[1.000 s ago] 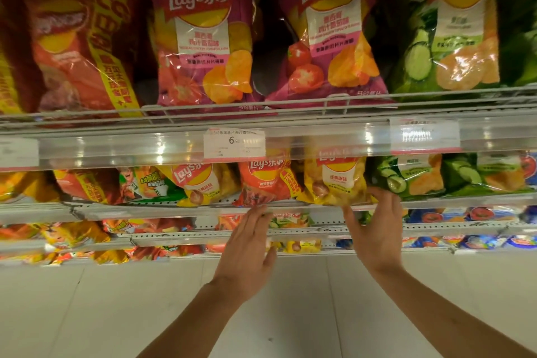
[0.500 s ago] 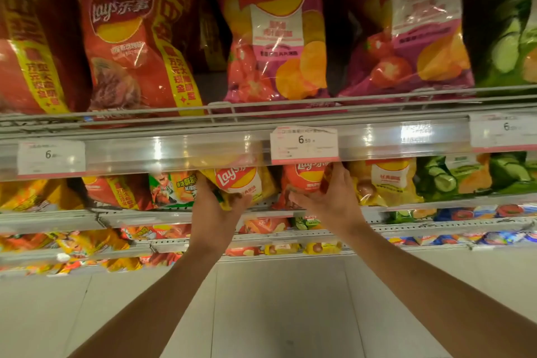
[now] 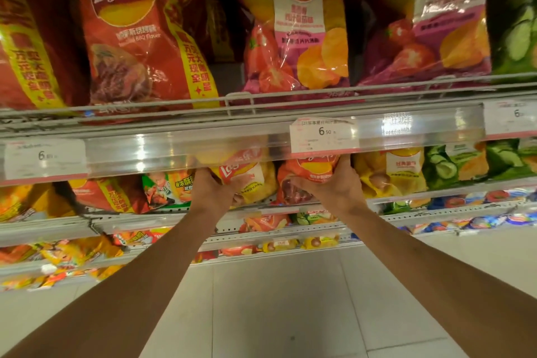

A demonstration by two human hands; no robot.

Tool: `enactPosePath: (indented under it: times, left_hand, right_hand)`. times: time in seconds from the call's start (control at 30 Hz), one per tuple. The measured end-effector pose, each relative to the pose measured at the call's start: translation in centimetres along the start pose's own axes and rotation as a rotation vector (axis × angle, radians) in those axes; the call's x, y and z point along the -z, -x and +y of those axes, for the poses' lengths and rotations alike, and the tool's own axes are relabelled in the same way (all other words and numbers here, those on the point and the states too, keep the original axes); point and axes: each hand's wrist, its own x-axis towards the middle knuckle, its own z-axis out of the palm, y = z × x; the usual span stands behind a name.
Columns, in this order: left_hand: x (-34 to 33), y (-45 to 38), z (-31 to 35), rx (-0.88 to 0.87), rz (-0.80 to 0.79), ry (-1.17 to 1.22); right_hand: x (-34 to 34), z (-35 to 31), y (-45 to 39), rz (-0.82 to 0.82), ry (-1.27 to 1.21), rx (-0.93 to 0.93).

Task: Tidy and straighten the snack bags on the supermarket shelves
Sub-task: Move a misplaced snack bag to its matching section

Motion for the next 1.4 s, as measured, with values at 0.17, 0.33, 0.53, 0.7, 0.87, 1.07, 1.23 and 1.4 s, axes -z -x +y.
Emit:
enactPosePath:
  times: [0.17,0.33,0.53,0.7,0.87,1.07,1.23,1.4]
  left_hand:
    - [0.6,0.8,-0.2,-0.002,0.042,0.015]
    - [0.8,1.3,0.0,0.011,0.066,0.014]
    - [0.3,1.6,0.6,0.057,0.136,0.031]
    - [-1.3,2.1,1.6,0.014,0.102,-0.031]
    - [-4.0,2.7,2.7,-0.025,-0.044,-0.074]
    - [-8.3,2.9,4.3,-0.027,-0.136,-0.059]
    - [-11.8,3.1,4.2,-0.009,-0.199,-0.087]
    - [-13.1,3.0,3.4,0.041,-0.173,-0.077]
  right_hand:
    - [0.7,-0.6,2.3,-0.001,-0.080,-0.010]
    - [2.2,0.1,4.2,-0.098,-0.174,-0.047]
    - [4.8,1.8,6.5,-0.212,-0.125,-0.021]
    - [6.8,5.5,10.3,-0.268,-0.137,-0.041]
    - [8.6,9.7,13.1,-0.198,-0.213,-0.150]
    - [9.9,12.6,14.2,-0.170,-0.271,-0.215]
    - [10.3,13.5,14.2,-0.180,-0.285,-0.219]
    - [10.5,13.5,14.1,-0.168,-0.308,-0.223]
